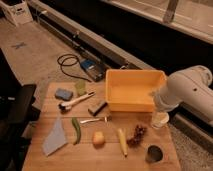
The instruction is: Wipe table surface with eraser
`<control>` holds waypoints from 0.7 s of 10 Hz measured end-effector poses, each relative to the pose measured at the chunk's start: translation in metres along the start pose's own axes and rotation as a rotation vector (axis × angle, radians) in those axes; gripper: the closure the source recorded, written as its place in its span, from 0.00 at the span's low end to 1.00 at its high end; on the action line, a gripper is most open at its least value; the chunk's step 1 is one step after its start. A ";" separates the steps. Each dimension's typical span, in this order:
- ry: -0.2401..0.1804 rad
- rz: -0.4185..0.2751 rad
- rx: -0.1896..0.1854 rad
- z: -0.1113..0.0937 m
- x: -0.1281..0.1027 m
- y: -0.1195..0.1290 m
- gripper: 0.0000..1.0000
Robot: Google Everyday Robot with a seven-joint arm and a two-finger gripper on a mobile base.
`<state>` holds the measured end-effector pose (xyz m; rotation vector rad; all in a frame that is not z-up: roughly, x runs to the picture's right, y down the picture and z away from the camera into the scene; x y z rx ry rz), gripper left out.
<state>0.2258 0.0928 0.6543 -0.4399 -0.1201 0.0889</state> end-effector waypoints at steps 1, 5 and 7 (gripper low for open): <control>0.000 0.000 0.000 0.000 0.000 0.000 0.20; 0.002 -0.001 0.002 -0.001 0.000 -0.001 0.20; 0.023 -0.060 -0.007 0.000 -0.013 -0.010 0.20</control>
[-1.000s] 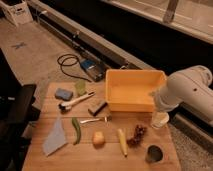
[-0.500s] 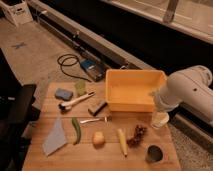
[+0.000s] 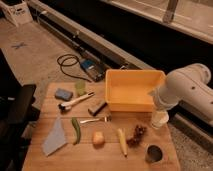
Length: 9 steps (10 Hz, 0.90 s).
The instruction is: Wipe table surface with eraser
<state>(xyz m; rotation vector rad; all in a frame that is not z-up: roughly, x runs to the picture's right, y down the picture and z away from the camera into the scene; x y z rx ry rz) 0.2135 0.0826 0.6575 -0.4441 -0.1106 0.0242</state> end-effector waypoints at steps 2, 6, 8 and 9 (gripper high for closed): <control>0.016 -0.082 -0.010 0.006 -0.026 -0.008 0.20; 0.018 -0.310 -0.039 0.028 -0.128 -0.022 0.20; -0.009 -0.420 -0.063 0.040 -0.179 -0.020 0.20; -0.024 -0.459 -0.072 0.046 -0.198 -0.017 0.20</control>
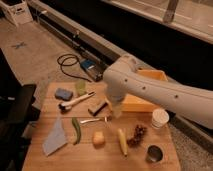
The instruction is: Wipe table surface with eraser
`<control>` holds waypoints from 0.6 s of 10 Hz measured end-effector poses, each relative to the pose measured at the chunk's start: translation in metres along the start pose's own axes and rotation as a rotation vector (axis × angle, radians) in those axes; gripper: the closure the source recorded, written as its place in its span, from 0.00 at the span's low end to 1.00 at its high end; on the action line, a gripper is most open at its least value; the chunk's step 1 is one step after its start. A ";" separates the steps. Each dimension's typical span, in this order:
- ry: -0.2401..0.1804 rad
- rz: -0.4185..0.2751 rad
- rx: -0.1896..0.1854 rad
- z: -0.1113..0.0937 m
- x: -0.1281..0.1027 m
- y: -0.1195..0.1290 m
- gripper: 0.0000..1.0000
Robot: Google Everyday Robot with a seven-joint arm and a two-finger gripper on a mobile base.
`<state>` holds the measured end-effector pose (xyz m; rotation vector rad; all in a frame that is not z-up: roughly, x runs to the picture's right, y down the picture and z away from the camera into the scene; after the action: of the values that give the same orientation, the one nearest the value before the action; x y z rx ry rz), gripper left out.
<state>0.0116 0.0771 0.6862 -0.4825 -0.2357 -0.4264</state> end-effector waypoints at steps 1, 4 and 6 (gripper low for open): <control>-0.007 -0.021 -0.006 0.003 -0.009 -0.003 0.20; -0.005 -0.022 -0.008 0.003 -0.009 -0.002 0.20; -0.005 -0.021 -0.008 0.003 -0.008 -0.002 0.20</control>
<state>0.0032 0.0799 0.6868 -0.4892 -0.2443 -0.4467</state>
